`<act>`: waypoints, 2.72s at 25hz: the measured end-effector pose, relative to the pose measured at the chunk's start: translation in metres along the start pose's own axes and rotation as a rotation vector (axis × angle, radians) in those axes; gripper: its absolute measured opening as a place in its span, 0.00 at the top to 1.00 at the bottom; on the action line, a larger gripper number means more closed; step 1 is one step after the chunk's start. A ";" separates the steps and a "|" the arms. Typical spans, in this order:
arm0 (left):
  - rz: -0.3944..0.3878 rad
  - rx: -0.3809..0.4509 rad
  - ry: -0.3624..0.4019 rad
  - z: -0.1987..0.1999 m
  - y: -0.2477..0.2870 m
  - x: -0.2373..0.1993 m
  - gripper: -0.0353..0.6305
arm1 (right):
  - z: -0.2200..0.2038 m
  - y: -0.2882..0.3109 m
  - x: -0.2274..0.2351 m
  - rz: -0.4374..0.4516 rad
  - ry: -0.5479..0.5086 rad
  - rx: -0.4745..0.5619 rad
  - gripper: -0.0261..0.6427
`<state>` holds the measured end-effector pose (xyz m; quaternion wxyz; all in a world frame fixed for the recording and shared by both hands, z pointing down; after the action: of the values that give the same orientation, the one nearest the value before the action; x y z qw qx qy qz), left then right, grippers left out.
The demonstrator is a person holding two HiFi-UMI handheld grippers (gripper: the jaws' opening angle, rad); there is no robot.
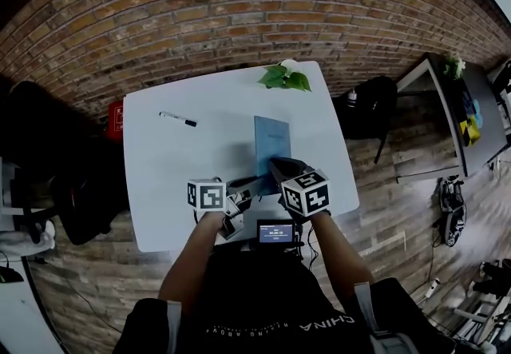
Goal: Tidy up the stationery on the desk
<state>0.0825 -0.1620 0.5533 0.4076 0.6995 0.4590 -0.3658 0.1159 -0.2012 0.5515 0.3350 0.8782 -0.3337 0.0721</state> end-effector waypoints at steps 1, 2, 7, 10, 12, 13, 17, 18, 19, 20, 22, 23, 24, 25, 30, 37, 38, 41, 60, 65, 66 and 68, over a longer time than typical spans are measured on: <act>0.012 0.002 -0.002 -0.001 -0.003 -0.003 0.85 | -0.002 0.005 -0.002 0.007 -0.001 -0.009 0.95; 0.028 0.007 -0.005 -0.001 -0.007 -0.008 0.85 | -0.005 0.011 -0.005 0.016 -0.003 -0.020 0.95; 0.114 0.055 -0.055 -0.006 -0.042 -0.039 0.85 | -0.016 0.051 -0.031 0.084 -0.022 -0.076 0.95; 0.167 0.091 -0.089 -0.008 -0.066 -0.059 0.85 | -0.021 0.071 -0.051 0.132 -0.043 -0.116 0.95; 0.207 0.106 -0.115 -0.010 -0.080 -0.073 0.85 | -0.024 0.079 -0.060 0.150 -0.055 -0.136 0.95; 0.229 0.111 -0.129 -0.012 -0.086 -0.081 0.85 | -0.026 0.082 -0.063 0.158 -0.059 -0.144 0.95; 0.301 0.121 -0.167 -0.015 -0.104 -0.107 0.85 | -0.029 0.086 -0.068 0.169 -0.064 -0.165 0.95; 0.321 0.118 -0.170 -0.016 -0.106 -0.113 0.85 | -0.029 0.086 -0.068 0.168 -0.061 -0.165 0.95; 0.343 0.111 -0.170 -0.016 -0.108 -0.118 0.85 | -0.030 0.086 -0.068 0.167 -0.057 -0.165 0.95; 0.368 0.100 -0.167 -0.017 -0.109 -0.123 0.85 | -0.030 0.085 -0.068 0.166 -0.052 -0.164 0.95; 0.418 0.075 -0.157 -0.018 -0.110 -0.133 0.85 | -0.031 0.083 -0.066 0.164 -0.042 -0.162 0.95; 0.438 0.064 -0.155 -0.019 -0.110 -0.136 0.84 | -0.032 0.082 -0.065 0.162 -0.038 -0.162 0.95; 0.454 0.055 -0.153 -0.020 -0.110 -0.139 0.84 | -0.033 0.080 -0.064 0.159 -0.034 -0.162 0.95; 0.471 0.048 -0.146 -0.021 -0.111 -0.141 0.84 | -0.034 0.079 -0.063 0.157 -0.030 -0.161 0.95; 0.585 0.001 -0.031 -0.023 -0.119 -0.147 0.82 | -0.038 0.073 -0.058 0.151 -0.011 -0.158 0.95; 0.629 0.051 0.115 -0.021 -0.139 -0.134 0.80 | -0.039 0.070 -0.056 0.155 -0.020 -0.157 0.95; 0.614 0.057 0.129 -0.023 -0.139 -0.129 0.80 | -0.039 0.069 -0.056 0.157 -0.024 -0.159 0.95; 0.570 0.049 0.186 -0.034 -0.133 -0.113 0.83 | -0.042 0.065 -0.057 0.161 -0.036 -0.165 0.95; 0.710 0.014 0.433 -0.036 -0.111 -0.086 0.93 | -0.048 0.050 -0.042 0.216 -0.104 -0.190 0.95; 0.771 0.061 0.444 -0.015 -0.129 -0.091 0.93 | -0.032 0.077 -0.039 0.231 -0.189 -0.243 0.95; 0.778 0.069 0.442 -0.010 -0.134 -0.093 0.93 | -0.026 0.085 -0.040 0.232 -0.204 -0.250 0.95; 0.795 0.077 0.442 0.001 -0.144 -0.101 0.93 | -0.011 0.103 -0.043 0.232 -0.239 -0.264 0.95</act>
<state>-0.0843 -0.1619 0.6083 0.3826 0.8972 0.2171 -0.0399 0.0188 -0.2284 0.6008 0.3949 0.7847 -0.4763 -0.0389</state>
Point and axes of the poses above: the fingertips, and each gripper's own axes: y forward along the fingers, x to its right, z out of its top, the point moved 1 cm from there along -y, backward along the fingers, and after that the axes turned 8 degrees about z, right-handed, at the moved point
